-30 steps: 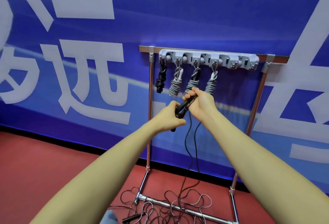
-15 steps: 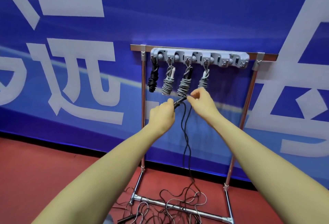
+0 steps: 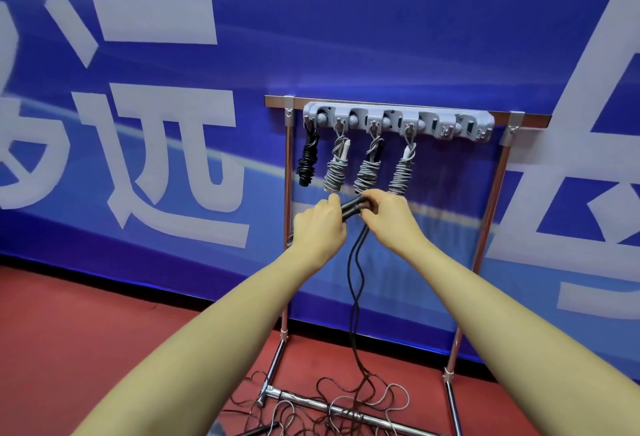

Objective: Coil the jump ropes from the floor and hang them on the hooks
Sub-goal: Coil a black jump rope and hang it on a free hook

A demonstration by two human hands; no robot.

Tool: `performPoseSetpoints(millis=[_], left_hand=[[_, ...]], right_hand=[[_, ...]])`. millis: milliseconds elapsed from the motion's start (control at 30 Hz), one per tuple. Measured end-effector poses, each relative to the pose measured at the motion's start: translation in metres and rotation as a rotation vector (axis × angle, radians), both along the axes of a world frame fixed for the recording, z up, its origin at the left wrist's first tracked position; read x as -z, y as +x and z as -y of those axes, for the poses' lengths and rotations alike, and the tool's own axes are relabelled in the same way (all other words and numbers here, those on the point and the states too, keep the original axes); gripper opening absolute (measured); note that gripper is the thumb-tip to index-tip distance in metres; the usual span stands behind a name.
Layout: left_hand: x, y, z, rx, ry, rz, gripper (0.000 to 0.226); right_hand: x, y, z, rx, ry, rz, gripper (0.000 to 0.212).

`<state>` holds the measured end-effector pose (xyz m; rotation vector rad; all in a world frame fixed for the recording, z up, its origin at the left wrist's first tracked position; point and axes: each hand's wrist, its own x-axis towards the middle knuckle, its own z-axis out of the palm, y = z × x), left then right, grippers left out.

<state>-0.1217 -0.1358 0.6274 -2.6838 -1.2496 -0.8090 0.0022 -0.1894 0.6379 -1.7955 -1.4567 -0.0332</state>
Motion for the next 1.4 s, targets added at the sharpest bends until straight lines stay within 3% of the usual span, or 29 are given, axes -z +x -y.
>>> performPoseSetpoints(millis=[200,367,467,700,900,1000,1167,1400], left_hand=[[0.003,-0.002,-0.001,0.035,-0.067,0.05,0.016],[0.001,-0.004,0.0,0.132,-0.092,0.119,0.012],[0.001,-0.004,0.0,0.145,-0.243,0.291,0.01],[0.001,0.003,0.009,0.219,-0.688,0.805,0.021],[0.001,0.011,0.008,0.341,-0.961,1.22,0.025],[-0.011,0.011,0.006,0.332,-1.002,1.399,0.039],[-0.029,0.021,0.004,0.306,-0.917,1.482,0.036],[-0.036,0.03,0.005,0.405,-1.058,1.695,0.032]], right_hand=[[-0.001,-0.004,0.009,-0.19,0.064,-0.263,0.031],[-0.005,0.0,0.012,-0.273,0.104,-0.326,0.027],[-0.003,0.006,0.014,-0.287,0.084,-0.326,0.015],[-0.001,0.011,0.018,-0.353,-0.063,-0.436,0.019],[0.002,0.005,0.021,-0.318,-0.183,-0.485,0.042],[0.005,-0.002,0.021,-0.253,-0.254,-0.548,0.057],[0.002,-0.016,0.014,-0.069,-0.228,-0.672,0.063],[-0.001,-0.024,0.0,0.136,-0.203,-0.502,0.055]])
